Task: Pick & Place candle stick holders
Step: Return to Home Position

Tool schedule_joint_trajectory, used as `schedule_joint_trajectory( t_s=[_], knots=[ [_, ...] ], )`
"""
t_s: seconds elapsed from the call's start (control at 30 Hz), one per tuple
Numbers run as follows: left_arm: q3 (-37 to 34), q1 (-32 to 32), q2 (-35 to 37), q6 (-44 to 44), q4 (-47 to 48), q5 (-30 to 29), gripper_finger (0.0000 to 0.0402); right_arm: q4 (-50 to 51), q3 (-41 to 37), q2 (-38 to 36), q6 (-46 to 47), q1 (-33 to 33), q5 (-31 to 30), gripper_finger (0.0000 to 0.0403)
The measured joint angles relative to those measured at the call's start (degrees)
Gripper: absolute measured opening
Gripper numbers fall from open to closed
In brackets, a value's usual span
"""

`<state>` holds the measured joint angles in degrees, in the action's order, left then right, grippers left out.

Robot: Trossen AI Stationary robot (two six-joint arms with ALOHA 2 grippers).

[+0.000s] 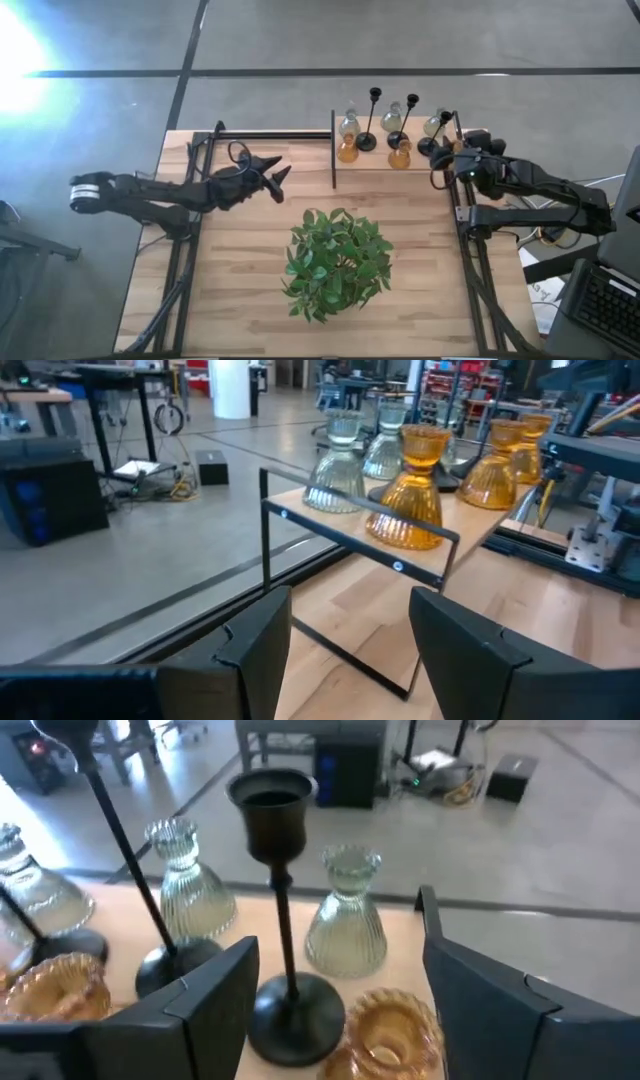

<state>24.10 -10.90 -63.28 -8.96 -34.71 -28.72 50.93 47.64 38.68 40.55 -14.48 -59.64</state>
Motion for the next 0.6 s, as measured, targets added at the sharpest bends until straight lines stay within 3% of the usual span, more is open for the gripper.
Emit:
schedule_joint_trajectory(
  t_s=[0.27, 0.43, 0.6],
  knots=[
    [0.00, -0.26, 3.83, 1.52, 4.87, 0.93, 0.0208, 2.87, 1.99, -2.98, 0.03, 4.81, 3.70, 0.0257],
    [0.00, -0.26, 9.22, 1.35, 10.15, 2.99, 0.0208, 3.88, 4.82, -4.96, -2.09, 9.57, 9.70, 0.0251],
    [0.00, -0.33, 16.31, -0.68, 16.24, 7.69, 0.0208, 11.48, 9.24, -6.96, 2.16, 14.39, 17.34, 0.0251]
  ],
)
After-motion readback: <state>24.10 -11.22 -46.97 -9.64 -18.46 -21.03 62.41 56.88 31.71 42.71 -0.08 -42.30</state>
